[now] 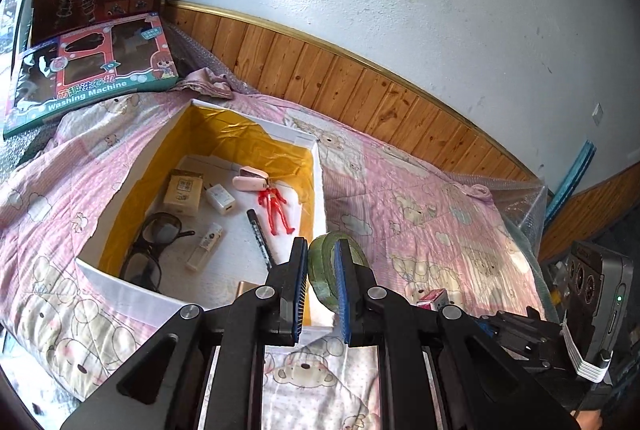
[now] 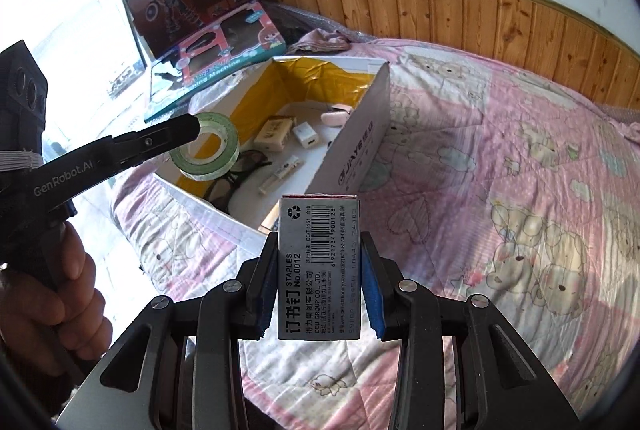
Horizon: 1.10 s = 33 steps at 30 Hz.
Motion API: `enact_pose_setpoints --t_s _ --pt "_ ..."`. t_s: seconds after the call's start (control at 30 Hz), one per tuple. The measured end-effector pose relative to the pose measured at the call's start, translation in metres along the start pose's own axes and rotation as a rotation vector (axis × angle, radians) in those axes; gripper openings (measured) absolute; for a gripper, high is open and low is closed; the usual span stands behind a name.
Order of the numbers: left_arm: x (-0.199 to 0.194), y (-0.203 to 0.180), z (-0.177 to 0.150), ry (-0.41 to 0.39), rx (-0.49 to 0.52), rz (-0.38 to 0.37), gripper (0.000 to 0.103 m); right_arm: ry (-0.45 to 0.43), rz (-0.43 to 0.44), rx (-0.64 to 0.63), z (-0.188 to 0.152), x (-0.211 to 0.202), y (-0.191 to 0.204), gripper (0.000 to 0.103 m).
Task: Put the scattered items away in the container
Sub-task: 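Carry the staples box and green tape roll over the white box with both tools, then open both tools to drop the staples box and tape roll into the box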
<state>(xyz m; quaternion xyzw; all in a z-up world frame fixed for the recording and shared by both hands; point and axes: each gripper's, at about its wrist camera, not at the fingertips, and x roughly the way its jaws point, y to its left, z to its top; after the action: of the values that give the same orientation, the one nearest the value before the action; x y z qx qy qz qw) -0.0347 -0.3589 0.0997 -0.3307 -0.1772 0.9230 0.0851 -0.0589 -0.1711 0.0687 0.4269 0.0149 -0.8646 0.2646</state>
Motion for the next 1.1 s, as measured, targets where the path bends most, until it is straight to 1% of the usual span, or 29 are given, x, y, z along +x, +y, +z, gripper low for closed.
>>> enact_pose_setpoints --t_s 0.33,0.53,0.63,0.73,0.9,1.0,1.1 --pt "0.003 0.036 0.025 -0.011 -0.008 0.082 0.014 -0.001 0.022 -0.124 0.055 0.026 0.040 0.039" --pt "0.020 0.053 0.033 0.043 -0.019 0.128 0.014 0.027 0.006 -0.211 0.087 0.054 0.058 0.039" --pt "0.031 0.057 0.037 0.079 -0.027 0.135 0.014 0.049 -0.008 -0.246 0.104 0.071 0.061 0.039" --pt "0.043 0.055 0.041 0.117 -0.017 0.138 0.014 0.074 -0.027 -0.265 0.120 0.090 0.057 0.039" --pt "0.068 0.056 0.043 0.232 -0.040 0.091 0.014 0.133 -0.051 -0.270 0.148 0.125 0.040 0.039" --pt "0.086 0.057 0.042 0.318 -0.049 0.055 0.014 0.177 -0.032 -0.253 0.164 0.148 0.031 0.039" --pt "0.098 0.053 0.043 0.369 -0.013 0.054 0.014 0.224 0.002 -0.228 0.177 0.171 0.027 0.039"
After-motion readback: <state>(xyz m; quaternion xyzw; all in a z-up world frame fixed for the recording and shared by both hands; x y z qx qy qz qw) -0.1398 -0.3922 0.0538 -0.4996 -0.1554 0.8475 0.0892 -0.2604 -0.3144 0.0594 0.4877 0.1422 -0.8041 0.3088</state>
